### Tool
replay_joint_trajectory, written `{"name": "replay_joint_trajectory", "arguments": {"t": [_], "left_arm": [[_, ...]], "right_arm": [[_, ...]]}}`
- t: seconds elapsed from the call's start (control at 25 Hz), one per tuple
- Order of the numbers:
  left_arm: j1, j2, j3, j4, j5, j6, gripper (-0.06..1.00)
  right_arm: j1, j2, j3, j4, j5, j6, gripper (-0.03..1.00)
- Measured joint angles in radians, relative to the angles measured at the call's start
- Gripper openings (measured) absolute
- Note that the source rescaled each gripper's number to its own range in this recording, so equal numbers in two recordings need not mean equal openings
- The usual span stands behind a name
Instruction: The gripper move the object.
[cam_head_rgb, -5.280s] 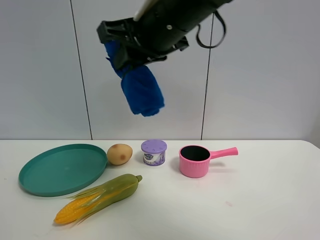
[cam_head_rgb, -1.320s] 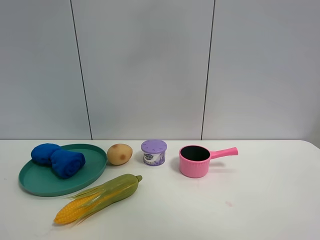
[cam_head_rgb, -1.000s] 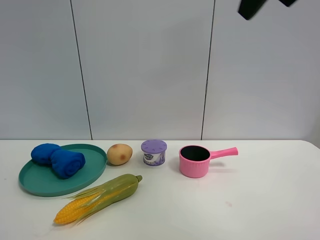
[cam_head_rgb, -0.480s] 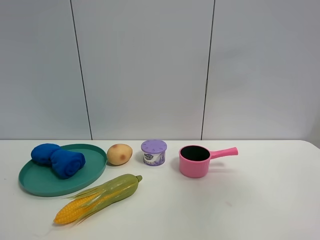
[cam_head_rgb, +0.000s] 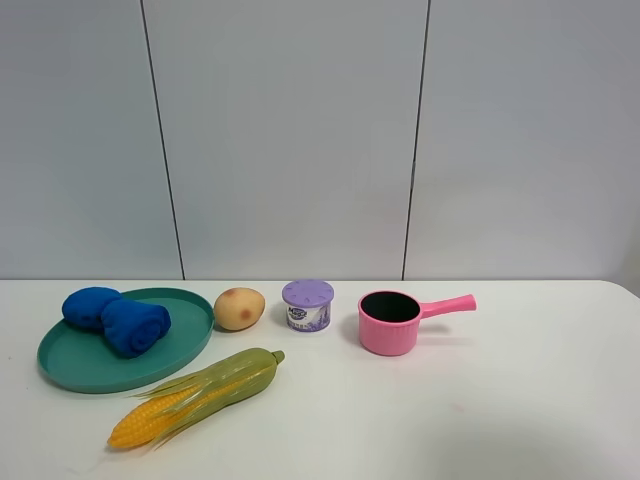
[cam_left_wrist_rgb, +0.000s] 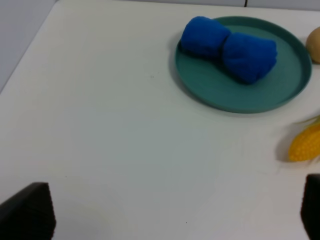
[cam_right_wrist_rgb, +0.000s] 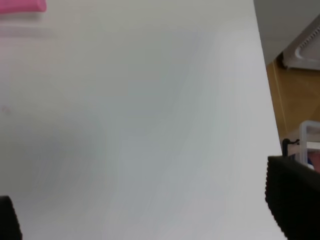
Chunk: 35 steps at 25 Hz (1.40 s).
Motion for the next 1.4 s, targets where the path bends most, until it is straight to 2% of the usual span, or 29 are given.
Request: {"name": "replay_joint_trajectory", "arguments": {"t": [0.44, 0.72, 1.04, 1.4], "left_arm": [[0.000, 0.000, 0.000, 0.000, 0.000, 0.000, 1.00], [0.000, 0.000, 0.000, 0.000, 0.000, 0.000, 1.00], [0.000, 0.000, 0.000, 0.000, 0.000, 0.000, 1.00], [0.000, 0.000, 0.000, 0.000, 0.000, 0.000, 1.00]], "right_arm": [[0.000, -0.433, 0.237, -0.002, -0.018, 0.023, 1.00], [0.000, -0.627, 0.294, 0.033, 0.046, 0.082, 1.00], [0.000, -0.659, 0.370, 0.142, 0.008, 0.067, 1.00], [0.001, -0.659, 0.371, 0.156, 0.008, 0.056, 1.00]]}}
